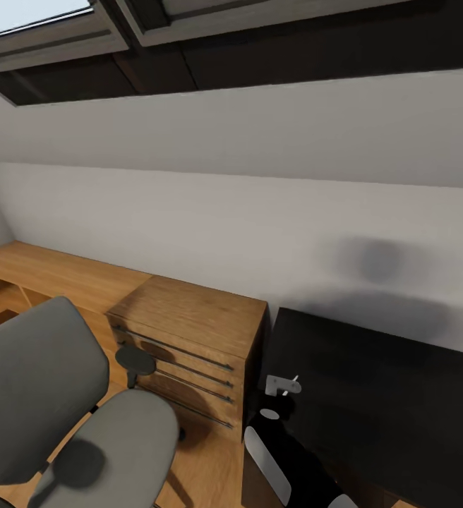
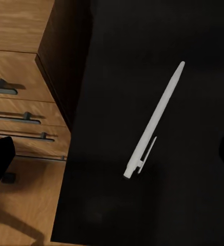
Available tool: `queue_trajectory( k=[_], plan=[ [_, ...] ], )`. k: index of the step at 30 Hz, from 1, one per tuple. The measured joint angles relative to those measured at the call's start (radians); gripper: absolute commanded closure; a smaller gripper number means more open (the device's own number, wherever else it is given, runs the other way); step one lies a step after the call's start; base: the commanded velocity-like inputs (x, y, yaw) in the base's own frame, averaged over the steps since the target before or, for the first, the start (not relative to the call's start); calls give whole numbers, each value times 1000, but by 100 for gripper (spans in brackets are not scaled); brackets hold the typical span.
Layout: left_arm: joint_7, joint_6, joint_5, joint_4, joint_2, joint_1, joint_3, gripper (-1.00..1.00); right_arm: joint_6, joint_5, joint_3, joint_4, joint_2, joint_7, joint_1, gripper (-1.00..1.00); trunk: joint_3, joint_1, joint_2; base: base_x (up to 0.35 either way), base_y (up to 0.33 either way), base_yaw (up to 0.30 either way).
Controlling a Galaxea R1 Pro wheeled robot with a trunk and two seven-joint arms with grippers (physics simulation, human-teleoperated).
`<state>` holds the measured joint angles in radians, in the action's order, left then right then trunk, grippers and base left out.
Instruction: In the bedroom, organize the workspace by keeping the computer under the desk, ensuring the monitor is on the desk, placing the keyboard on the desk next to the monitor, placing the mouse on the desk next to the keyboard, moving the folder from the swivel chair onto the desk next to the mouse, stacking the notebook on top of the folder with the pen on top of the notebook, and positioning the swivel chair next to the desk.
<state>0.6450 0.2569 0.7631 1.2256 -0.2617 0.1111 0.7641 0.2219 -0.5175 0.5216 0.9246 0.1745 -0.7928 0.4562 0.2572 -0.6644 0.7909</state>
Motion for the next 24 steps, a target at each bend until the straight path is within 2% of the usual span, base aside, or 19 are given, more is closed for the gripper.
queue_trajectory(
  k=[6, 12, 15, 19, 20, 22, 23, 24],
  plan=[
    [-2, 0, -3, 0, -1, 0, -1, -100, 0, -1, -6, -21, 0, 16, 0, -100, 0, 0, 0, 2, 0, 0],
    [-2, 0, -4, 0, 0, 0, -1, -100, 1, 7, -11, -66, 0, 101, 1, -100, 0, 0, 0, 0, 0, 0],
    [-2, 0, -4, 0, 0, 0, 0, -100, -1, 7, -11, -76, 0, 111, 2, -100, 0, 0, 0, 0, 0, 0],
    [0, 0, -3, 0, 0, 0, 1, -100, -52, 7, -12, -179, 0, 123, 46, -100, 0, 0, 0, 0, 0, 0],
    [0, 0, -3, 0, 0, 0, 2, -100, -81, 7, -12, -245, 0, 157, 74, -100, 0, 0, 0, 0, 0, 0],
    [0, 0, -3, 0, 0, 0, 2, -100, -98, 7, -12, -287, 0, 186, 91, -100, 0, 0, 0, 0, 0, 0],
    [0, 0, -3, 0, 0, 0, 3, -100, -140, 7, -13, -361, 0, 216, 122, -100, 0, 0, 0, 0, 0, 0],
    [0, 0, -3, 0, 0, 0, 3, -100, -151, 7, -13, -378, 0, 221, 129, -100, 0, 0, 0, 0, 0, 0]
  ],
)
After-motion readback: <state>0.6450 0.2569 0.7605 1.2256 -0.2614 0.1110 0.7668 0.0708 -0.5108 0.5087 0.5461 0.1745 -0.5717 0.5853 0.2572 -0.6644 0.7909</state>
